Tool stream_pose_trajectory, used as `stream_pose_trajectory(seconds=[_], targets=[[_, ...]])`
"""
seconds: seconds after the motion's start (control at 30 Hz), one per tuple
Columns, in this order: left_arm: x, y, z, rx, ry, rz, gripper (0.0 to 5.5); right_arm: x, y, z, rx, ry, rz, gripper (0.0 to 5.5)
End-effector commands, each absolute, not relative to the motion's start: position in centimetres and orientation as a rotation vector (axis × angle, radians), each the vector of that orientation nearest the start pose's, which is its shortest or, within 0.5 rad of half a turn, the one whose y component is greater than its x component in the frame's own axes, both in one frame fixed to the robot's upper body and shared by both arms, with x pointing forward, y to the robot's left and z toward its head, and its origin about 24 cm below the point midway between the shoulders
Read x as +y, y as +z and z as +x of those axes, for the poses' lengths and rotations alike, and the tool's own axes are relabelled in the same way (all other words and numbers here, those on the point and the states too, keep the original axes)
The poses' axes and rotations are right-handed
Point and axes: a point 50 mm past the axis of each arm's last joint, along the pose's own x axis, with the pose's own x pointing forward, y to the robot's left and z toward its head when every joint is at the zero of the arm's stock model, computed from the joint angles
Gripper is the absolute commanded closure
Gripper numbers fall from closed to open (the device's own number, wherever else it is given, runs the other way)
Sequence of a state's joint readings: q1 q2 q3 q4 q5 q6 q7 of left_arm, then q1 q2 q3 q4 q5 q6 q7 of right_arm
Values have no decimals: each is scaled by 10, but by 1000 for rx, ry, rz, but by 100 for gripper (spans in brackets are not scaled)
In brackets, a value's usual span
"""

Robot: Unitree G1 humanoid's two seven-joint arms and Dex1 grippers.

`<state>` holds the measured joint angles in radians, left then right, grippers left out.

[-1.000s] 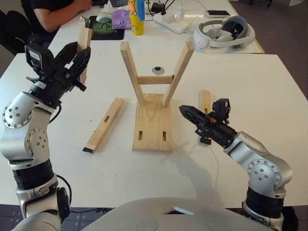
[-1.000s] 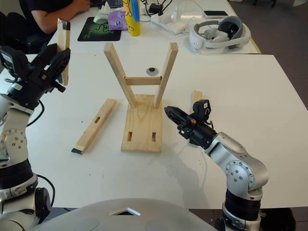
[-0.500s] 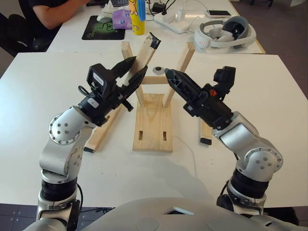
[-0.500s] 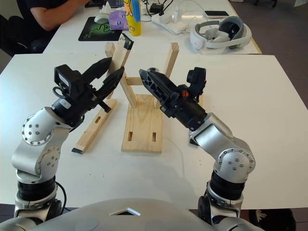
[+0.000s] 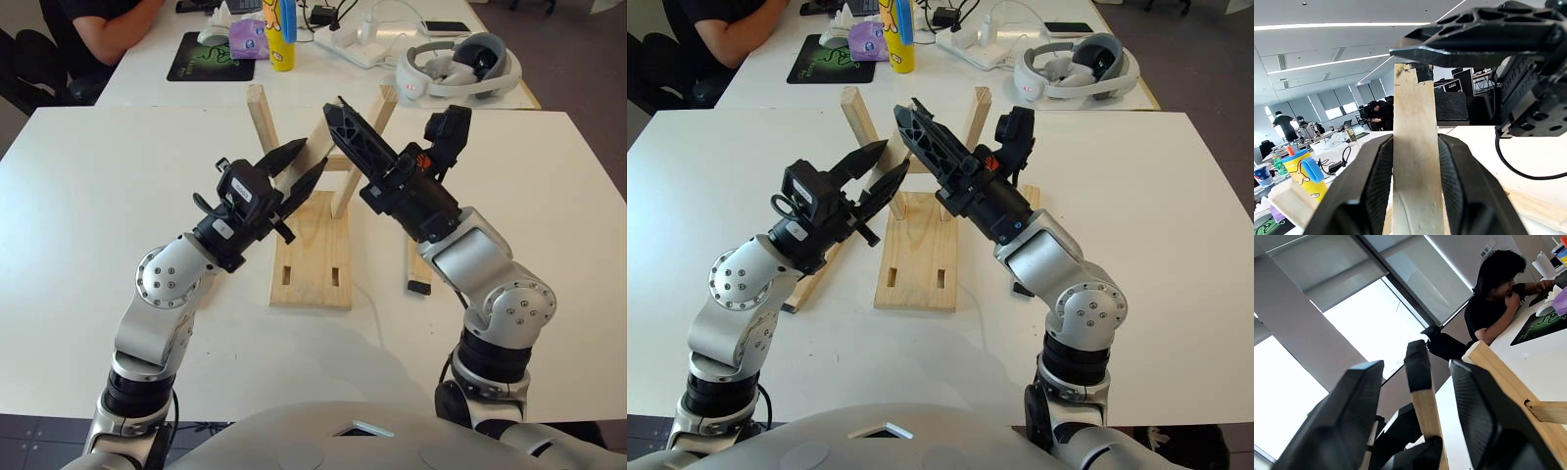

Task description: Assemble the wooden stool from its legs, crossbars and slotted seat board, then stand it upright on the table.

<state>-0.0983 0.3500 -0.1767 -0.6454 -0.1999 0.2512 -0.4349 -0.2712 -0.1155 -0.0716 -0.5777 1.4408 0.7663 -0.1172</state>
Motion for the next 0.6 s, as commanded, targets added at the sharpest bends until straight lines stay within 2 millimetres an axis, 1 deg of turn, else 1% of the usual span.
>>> stream_pose_trajectory(seconds=[0.03, 0.27, 0.37, 0.6], targets=[[106, 168, 217, -388, -755, 237, 417, -93, 196, 230, 36, 899, 896, 361], [104, 168, 215, -398, -733, 252, 417, -93, 195, 230, 47, 901, 889, 465], [105, 167, 216, -394, -726, 254, 417, -93, 194, 230, 52, 901, 882, 502], [106, 159, 219, -363, -691, 275, 417, -93, 191, 231, 68, 892, 868, 505]])
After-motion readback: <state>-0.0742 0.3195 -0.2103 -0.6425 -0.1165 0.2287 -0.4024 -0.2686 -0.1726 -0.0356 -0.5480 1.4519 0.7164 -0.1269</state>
